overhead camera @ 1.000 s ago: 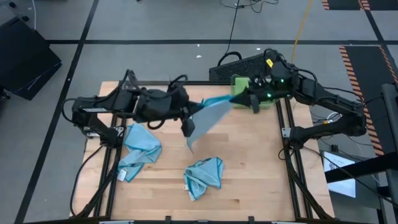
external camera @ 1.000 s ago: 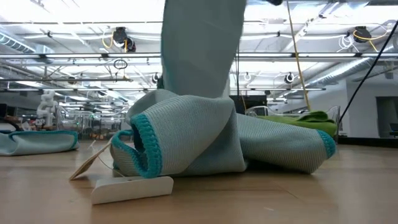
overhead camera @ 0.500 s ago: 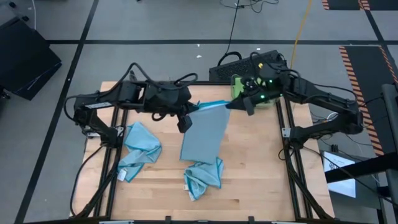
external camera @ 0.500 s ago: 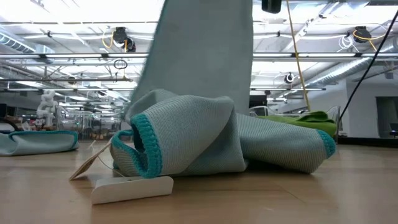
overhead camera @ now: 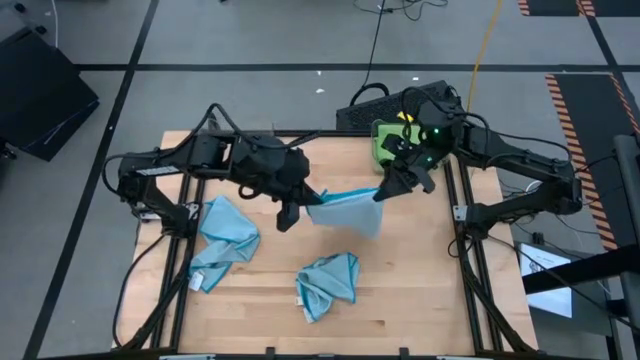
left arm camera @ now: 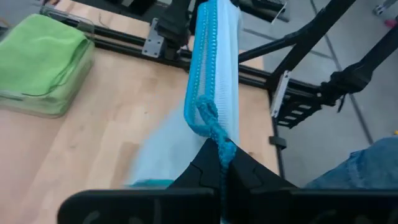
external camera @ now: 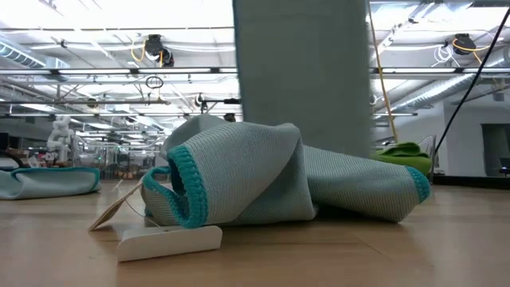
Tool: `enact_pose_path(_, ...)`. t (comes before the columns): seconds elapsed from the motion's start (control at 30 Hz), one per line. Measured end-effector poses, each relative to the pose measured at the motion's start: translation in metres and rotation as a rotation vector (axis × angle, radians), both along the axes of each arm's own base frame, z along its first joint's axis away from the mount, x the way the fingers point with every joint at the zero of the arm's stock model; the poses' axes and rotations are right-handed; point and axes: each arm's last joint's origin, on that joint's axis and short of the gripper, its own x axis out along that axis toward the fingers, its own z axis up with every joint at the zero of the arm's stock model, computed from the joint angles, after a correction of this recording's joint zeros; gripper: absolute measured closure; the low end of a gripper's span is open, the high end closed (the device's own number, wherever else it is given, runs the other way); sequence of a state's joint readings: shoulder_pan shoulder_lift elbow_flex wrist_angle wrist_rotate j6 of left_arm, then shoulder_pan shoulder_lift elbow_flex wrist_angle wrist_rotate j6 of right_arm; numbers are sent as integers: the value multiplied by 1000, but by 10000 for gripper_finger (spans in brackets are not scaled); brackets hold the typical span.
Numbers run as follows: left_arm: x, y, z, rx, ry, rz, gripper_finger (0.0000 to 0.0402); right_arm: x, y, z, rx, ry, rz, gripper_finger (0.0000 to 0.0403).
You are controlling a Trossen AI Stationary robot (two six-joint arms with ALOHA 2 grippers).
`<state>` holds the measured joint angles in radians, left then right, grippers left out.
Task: Sort microfiber towel by color & place in baskets
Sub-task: Fold the top blue towel
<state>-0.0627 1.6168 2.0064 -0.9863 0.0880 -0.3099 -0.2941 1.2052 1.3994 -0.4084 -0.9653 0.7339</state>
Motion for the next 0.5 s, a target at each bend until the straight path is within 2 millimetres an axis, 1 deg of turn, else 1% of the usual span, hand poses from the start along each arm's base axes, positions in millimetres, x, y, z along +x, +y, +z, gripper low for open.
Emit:
enact_pose_path(0.17, -1, 18, -3, 58, 28, 47, 401, 9, -15, -10, -36, 6, -34, 403)
enact_pose_path(0.3, -5, 41, -10, 178, 105, 150, 401, 20, -34, -27, -152, 38, -137, 403)
enact_pose_path(0.4, -1, 62, -29, 240, 167, 199, 399, 26, -52, -42, -242, 94, -234, 403)
enact_pose_path(0.5, 6, 84, -57, 252, 228, 209, 400, 32, -72, -56, -324, 132, -306, 403)
